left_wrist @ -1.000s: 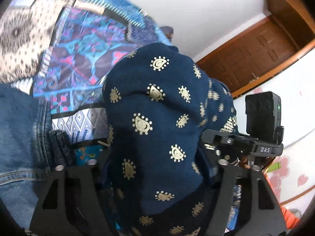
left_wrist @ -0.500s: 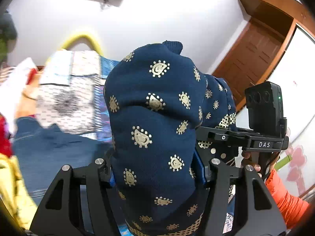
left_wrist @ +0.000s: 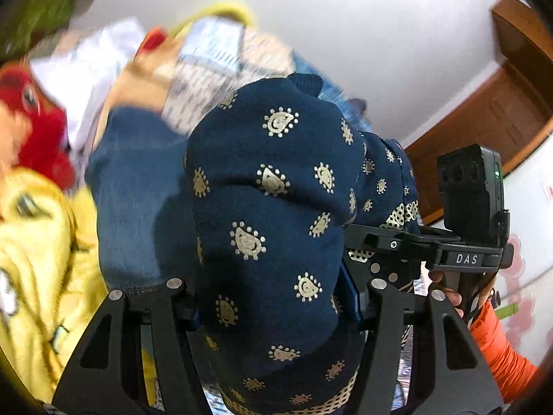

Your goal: Fold large clothes

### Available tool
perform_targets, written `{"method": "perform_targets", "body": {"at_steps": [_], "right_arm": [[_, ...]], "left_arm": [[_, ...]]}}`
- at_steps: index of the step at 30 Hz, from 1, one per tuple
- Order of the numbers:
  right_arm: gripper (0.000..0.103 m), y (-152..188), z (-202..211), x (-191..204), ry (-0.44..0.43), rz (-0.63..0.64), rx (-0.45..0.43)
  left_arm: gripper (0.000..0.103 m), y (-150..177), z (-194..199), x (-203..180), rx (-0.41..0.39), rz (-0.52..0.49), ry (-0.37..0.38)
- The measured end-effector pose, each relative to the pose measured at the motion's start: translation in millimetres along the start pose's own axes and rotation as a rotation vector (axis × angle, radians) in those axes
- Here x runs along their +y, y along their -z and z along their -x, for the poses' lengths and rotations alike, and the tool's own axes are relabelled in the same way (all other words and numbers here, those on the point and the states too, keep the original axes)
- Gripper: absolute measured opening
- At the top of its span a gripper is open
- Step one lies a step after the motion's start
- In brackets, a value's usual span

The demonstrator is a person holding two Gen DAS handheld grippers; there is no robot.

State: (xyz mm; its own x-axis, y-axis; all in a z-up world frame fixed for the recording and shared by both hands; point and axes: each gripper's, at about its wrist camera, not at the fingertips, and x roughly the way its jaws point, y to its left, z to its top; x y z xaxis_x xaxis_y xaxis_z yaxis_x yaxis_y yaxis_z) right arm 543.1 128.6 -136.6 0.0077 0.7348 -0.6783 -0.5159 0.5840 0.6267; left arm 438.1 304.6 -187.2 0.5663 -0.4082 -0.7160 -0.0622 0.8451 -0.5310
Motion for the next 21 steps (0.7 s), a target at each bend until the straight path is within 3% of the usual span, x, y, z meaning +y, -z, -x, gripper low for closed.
{"method": "perform_targets", "body": {"at_steps": [5,7,11,17,19,21], "right_arm": [[0.041,0.4,-57.3,-35.3,0.048,-0.037,0.075],[0.049,-1.0,-62.0,-47.5,0.044,-0.055,0.07],[0.054,-0.1,-44.7,-57.5,0.042,-0.074,0.083],[0.065,21.4,4.5,-21.3,0.216,0.102,0.04],[0.083,30.5,16.1,-9.8,0.238,0.134,0.01],[0.087,41.2,24.5,0.4,0.232,0.159,-0.022]], "left_arm": [[0.062,10.7,-30.8,28.4,0.034,0.026,-0.007],[0.065,9.5,-29.9,32.3,0.034,0.036,0.013],[0.065,11.2,-21.4,25.6,0.03,-0.008,-0.033],[0.065,22.4,20.5,-11.1,-0.115,-0.161,-0.209],[0.072,30.6,32.1,-19.5,-0.139,-0.168,-0.173],[0.081,39.5,29.5,-25.6,-0.115,-0.169,-0.137]]}}
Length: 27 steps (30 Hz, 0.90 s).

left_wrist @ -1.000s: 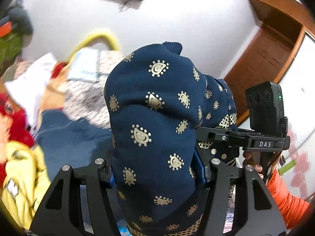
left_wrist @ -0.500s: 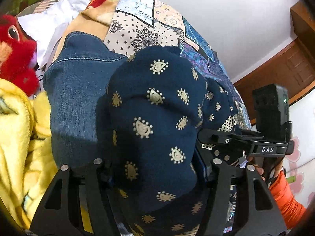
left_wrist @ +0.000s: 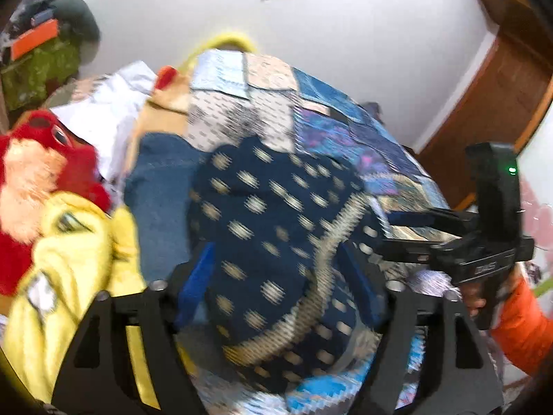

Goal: Fold large clothes
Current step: 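Release the folded bundle onto the quilt and withdraw both grippers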

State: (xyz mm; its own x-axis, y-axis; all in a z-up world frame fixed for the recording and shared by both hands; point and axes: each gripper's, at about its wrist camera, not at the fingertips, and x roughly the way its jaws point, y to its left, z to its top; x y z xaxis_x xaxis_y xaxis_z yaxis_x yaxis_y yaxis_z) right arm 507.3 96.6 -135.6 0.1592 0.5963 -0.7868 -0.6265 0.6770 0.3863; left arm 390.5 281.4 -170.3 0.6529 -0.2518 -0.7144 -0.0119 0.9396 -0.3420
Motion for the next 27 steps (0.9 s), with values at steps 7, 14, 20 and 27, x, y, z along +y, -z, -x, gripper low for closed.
{"method": "perform_targets", "body": {"at_steps": [7,14,20,27], "right_arm": [[0.088,41.8,-25.3,6.1,0.073,0.017,0.11],[0.088,84.6,2.9,-19.6,0.152,0.002,0.129],[0.088,89.8,88.4,4.8,0.205,-0.014,-0.053],[0.088,101.8,218.1,87.7,0.173,0.047,-0.402]], "left_arm": [[0.083,47.2,-21.2,-8.7,0.117,-0.034,-0.126],[0.082,80.7,11.9,-0.8,0.136,-0.006,-0.206],[0.082,89.5,77.4,-25.1,0.007,-0.005,-0.278],[0.082,78.5,195.1,-109.0,-0.316,-0.106,-0.258]]}}
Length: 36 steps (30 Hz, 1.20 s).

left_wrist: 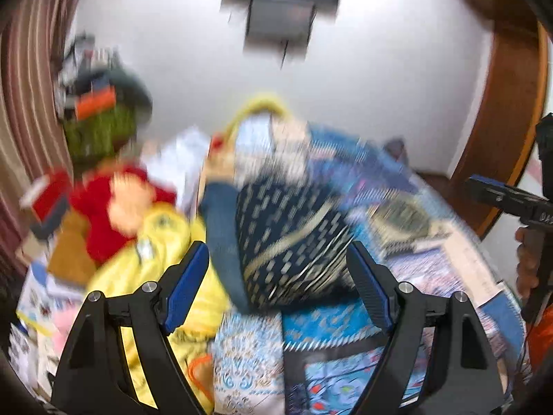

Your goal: Fold large clothes

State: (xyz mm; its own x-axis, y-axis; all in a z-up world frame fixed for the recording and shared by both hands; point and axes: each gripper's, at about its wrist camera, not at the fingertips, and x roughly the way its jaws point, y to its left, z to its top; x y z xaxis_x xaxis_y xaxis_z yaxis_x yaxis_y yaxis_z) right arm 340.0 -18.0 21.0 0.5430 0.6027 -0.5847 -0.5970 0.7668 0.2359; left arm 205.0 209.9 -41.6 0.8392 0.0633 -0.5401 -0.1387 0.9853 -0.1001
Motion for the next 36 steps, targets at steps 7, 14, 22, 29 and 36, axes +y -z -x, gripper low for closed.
{"method": "perform_targets", "body": {"at_steps": [7,14,22,29,36], "right_arm": [[0.088,-1.6,114.9,52.8,-0.013,0.043,-0.269],[0.088,34.5,190.6,94.0,-0.008,0.1,-0.423],[0.089,71.4,208.7,112.6,0.072,0.142,-0.443],[0.103,84.7,208.2,116.6,0.122,0.118,-0.453],[0.103,86.4,197.4,111.2,0.158,0.093,-0.423]], "left_arm": [[0.082,-6.7,104.7,-50.0,-0.262,-0.04,0.011],[0.082,15.7,166.3,-87.7,-0.428,-0.059,-0.057],[0.092,34.5,176.5,-99.0,-0.446,-0.053,-0.096],[0.099,41.8,175.6,-95.4,-0.445,-0.033,-0.117],[0.099,44.9,169.8,-91.6,-0.437,-0.035,-0.119]]}}
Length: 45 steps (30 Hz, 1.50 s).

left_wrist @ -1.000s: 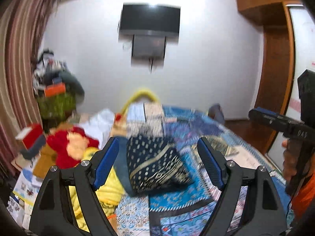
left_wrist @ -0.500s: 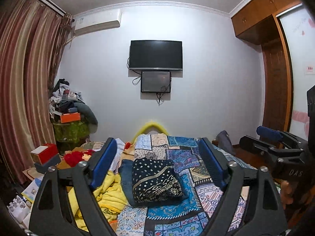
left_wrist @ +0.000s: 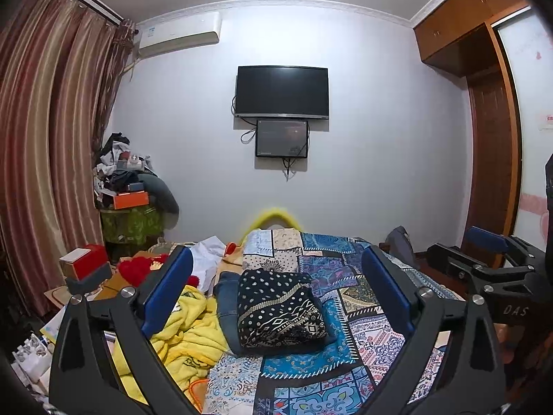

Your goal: Fold large clothes

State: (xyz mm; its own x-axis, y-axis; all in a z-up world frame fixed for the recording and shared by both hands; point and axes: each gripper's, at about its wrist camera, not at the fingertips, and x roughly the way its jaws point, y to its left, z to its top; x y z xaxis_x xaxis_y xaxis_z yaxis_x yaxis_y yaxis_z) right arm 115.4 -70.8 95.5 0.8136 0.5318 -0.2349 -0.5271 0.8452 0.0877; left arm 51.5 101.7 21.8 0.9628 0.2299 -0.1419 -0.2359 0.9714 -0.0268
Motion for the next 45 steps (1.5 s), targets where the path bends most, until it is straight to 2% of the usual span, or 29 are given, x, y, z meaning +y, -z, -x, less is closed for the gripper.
{"method": "perform_targets", "body": {"at_steps": [14,45], "right_arm": [[0.103,1.7,-2.6,-2.4,-0.006,-0.003,0.012],[0.103,6.8,-7.0,-21.5,0.037,-0.04,0.029]], "left_arm": [[0.101,10.9,-7.7,-1.6,0.021,-0.008,0.016],[0.102,16.4,-21.7,-4.5,0.051,-0.01,0.04]]}}
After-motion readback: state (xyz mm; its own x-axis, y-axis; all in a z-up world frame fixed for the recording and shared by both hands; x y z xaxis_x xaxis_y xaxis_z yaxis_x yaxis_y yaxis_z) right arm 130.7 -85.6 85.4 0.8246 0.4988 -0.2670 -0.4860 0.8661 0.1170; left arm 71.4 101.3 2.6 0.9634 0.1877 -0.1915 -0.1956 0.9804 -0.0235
